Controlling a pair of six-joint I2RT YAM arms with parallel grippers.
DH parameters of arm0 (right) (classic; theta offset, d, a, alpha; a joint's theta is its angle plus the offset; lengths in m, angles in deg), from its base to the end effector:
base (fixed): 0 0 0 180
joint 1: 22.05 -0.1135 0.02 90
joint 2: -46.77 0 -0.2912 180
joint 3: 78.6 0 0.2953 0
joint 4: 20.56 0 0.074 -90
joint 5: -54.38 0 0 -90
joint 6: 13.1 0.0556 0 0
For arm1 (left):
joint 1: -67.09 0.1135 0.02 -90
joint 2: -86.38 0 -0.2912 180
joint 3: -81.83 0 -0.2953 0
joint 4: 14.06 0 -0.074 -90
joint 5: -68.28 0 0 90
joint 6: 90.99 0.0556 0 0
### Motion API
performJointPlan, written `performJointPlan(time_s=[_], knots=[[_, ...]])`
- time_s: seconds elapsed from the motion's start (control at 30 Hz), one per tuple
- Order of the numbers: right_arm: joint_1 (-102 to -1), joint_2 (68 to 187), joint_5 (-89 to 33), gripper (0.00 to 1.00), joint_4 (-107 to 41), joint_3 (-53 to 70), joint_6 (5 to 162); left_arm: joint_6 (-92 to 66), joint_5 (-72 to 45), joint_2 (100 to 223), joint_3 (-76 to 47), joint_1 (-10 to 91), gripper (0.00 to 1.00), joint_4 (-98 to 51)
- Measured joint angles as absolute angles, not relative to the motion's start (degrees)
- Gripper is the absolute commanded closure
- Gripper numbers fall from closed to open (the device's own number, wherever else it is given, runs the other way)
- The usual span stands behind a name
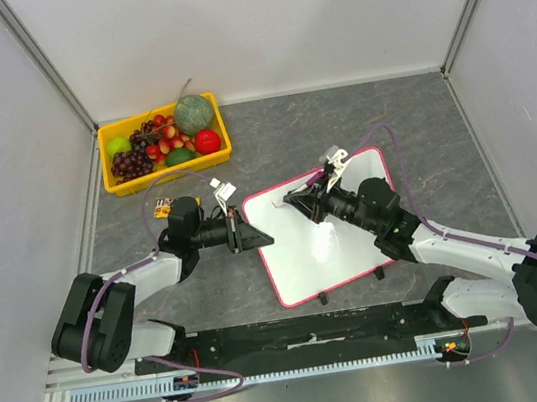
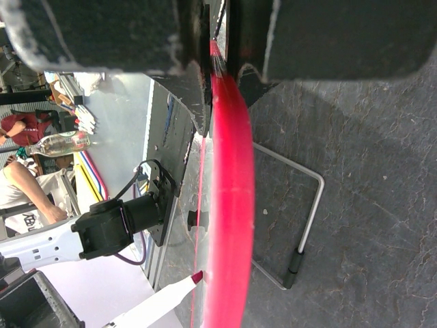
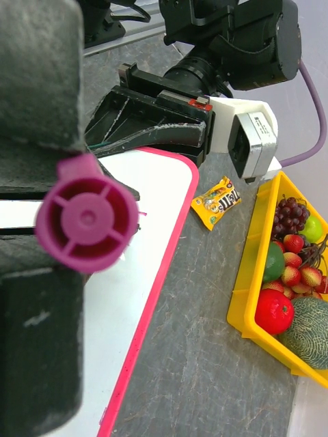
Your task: Write a sentence on the whiteboard
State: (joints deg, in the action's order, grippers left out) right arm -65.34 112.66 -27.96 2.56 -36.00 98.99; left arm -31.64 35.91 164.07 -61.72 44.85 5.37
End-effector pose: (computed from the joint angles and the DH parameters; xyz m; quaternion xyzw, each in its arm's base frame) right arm 0.2143 0.2121 0.2622 -0.1763 0.6858 0.4203 0.5673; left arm 0.2380 -0.1480 0.1648 0.2163 0.7434 -0.5761 0.2620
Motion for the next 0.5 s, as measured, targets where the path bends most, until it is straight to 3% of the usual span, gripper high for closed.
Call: performJointPlan(time_s=[0.5], knots=[[-65.4,110.6,-27.5,1.0,1.9,-38.3,99.2,-31.7,35.9,164.1,-61.7,44.9,0.98,5.4]])
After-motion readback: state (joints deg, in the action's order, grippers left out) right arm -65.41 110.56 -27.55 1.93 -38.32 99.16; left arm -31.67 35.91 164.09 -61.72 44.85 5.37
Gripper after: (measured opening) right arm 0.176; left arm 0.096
